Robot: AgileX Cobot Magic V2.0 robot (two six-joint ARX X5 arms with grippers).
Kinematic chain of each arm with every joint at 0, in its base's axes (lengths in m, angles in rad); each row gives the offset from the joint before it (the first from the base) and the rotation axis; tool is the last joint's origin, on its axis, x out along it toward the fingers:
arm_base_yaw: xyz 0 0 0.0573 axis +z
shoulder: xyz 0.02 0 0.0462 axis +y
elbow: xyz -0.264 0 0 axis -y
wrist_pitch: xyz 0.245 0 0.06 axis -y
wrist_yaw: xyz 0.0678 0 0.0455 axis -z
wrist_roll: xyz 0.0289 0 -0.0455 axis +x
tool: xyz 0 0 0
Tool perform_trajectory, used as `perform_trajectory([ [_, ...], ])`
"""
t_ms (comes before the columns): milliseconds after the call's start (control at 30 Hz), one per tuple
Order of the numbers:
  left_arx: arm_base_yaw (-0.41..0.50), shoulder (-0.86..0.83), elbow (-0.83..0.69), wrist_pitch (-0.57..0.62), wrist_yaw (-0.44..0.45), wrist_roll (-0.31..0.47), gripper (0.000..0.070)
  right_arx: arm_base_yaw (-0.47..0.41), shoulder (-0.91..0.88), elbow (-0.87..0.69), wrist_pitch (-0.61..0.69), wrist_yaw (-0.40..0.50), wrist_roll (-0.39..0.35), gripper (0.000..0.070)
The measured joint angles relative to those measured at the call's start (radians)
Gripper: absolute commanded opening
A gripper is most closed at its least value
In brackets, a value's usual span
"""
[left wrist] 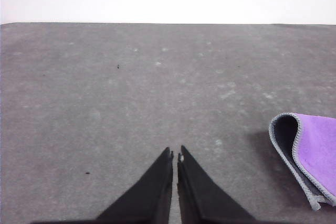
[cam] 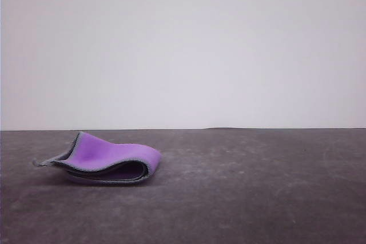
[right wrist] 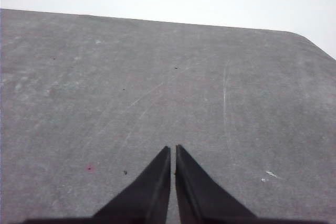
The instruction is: Fold clothes
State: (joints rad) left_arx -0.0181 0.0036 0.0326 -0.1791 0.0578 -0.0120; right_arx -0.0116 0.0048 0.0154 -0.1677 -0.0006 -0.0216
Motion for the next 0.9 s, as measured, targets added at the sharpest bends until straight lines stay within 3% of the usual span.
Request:
perform_trajectory([
  [900, 0.000, 0.000, 0.000, 0.000, 0.000, 0.000, 0.0000, 0.000, 0.000, 0.000, 0.000, 0.000, 0.000, 0.0010],
])
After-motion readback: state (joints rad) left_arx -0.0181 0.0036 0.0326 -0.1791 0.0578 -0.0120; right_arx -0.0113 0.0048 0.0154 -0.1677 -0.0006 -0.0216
